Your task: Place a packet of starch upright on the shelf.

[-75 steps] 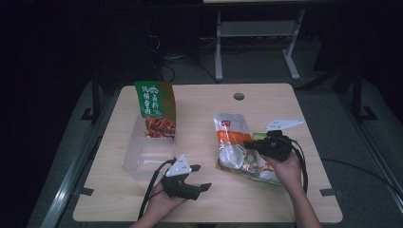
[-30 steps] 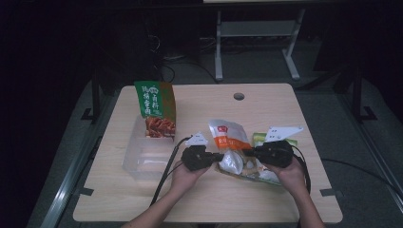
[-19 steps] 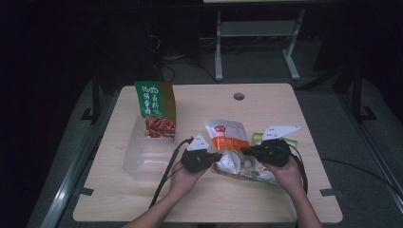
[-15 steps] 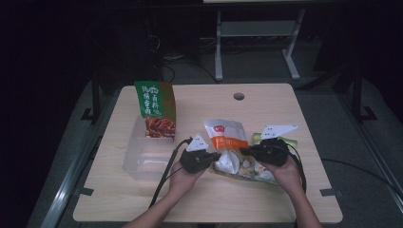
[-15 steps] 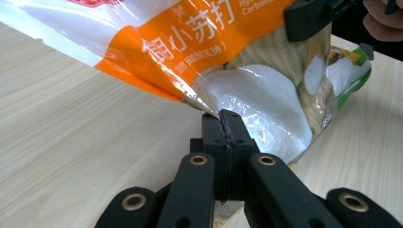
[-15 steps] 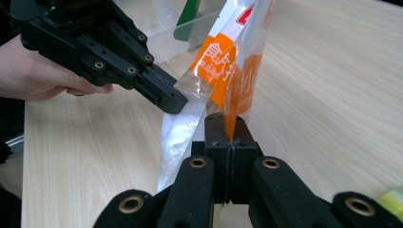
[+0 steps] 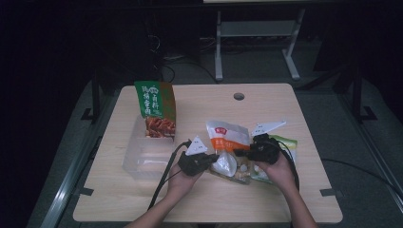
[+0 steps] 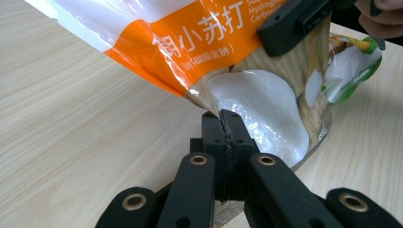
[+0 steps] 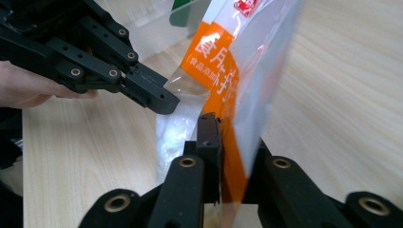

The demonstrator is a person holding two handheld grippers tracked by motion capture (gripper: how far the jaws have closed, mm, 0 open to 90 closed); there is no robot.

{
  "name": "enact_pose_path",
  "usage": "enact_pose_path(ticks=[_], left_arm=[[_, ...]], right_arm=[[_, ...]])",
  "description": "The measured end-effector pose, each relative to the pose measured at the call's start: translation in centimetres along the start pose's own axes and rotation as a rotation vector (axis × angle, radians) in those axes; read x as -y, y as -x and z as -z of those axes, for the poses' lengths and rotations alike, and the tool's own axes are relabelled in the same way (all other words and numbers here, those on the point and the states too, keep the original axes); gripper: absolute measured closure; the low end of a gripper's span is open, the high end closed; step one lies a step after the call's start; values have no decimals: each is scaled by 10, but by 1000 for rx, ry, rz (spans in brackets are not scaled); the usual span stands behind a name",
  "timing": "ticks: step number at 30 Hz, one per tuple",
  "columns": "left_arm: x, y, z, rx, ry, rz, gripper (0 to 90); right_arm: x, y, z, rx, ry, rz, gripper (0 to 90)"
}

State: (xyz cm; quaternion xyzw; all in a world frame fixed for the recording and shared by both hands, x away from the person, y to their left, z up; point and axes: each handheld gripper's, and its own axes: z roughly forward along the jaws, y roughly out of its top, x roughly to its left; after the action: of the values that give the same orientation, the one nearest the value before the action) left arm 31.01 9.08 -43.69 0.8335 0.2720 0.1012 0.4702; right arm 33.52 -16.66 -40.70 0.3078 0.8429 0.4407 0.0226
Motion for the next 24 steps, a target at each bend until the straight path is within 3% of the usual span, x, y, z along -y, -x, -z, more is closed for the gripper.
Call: enact_pose_path(ticks=[4, 9, 12, 16, 20, 24], left_arm=[[2, 0, 1, -1, 2, 5, 900], [5, -1, 5, 13, 5, 19, 880], [7, -1, 6, 22, -11, 42, 741], [13, 7, 10, 12, -32, 6, 651], [16, 9, 13, 29, -36, 30, 585], [19, 9, 19, 41, -56, 27, 524]], right_arm=[[1, 0, -3, -6, -22, -5, 846], [1, -2, -1, -28, -2, -6, 893], [2, -3, 2, -41, 25, -6, 894], [0, -10, 8, -44, 63, 1, 896], [-2, -14, 10, -37, 72, 16, 896], [-6, -17, 13, -22, 91, 29, 897]])
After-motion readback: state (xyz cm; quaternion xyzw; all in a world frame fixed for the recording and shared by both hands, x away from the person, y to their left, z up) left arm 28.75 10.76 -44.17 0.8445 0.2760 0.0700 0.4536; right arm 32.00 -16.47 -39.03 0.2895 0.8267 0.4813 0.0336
